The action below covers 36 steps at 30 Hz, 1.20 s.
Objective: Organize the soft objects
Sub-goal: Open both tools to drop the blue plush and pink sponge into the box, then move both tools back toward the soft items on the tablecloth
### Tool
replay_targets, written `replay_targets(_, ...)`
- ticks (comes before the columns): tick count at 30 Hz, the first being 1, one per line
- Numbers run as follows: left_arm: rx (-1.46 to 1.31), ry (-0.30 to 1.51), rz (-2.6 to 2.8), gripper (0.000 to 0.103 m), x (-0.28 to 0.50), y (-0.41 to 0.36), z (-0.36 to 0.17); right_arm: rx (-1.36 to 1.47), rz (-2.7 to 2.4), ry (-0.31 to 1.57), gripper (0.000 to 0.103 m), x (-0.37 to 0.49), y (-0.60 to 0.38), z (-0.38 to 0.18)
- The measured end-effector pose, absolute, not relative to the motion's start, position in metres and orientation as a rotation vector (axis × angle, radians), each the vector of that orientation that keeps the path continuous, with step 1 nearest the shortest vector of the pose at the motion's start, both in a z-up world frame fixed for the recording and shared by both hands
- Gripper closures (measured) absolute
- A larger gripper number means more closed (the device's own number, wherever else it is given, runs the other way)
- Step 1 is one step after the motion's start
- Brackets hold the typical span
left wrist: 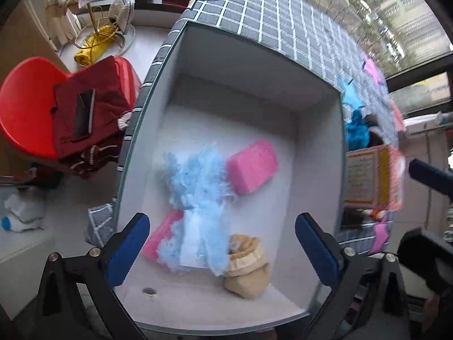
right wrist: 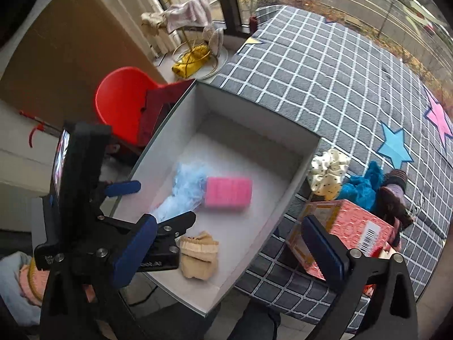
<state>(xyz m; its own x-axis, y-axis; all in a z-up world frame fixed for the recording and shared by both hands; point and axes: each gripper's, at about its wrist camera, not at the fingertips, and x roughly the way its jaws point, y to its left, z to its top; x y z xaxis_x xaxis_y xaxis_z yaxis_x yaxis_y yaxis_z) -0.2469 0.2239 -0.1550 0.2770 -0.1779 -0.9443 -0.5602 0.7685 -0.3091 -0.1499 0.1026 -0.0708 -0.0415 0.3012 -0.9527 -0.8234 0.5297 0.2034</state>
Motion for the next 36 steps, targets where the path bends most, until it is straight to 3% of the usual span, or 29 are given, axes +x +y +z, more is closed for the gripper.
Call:
replay_targets(13,-0.611,1.310,0.157,0.000,-0.207,0.199,-0.134,-0.260,0.649,1.296,0.000,-0.082,-0.004,-0.046)
replay_targets(23,-0.502,1.352,0.100,0.000,-0.156,0.165,-0.119,-0.022,0.358,1.474,0.000,-0.026,-0.108,-0.103)
replay_targets(36,-0.493,1.441,0.223,0.000,-0.102,0.150,-0.119,-0.245,0.538,1.594,0.000,0.070,-0.048,-0.207)
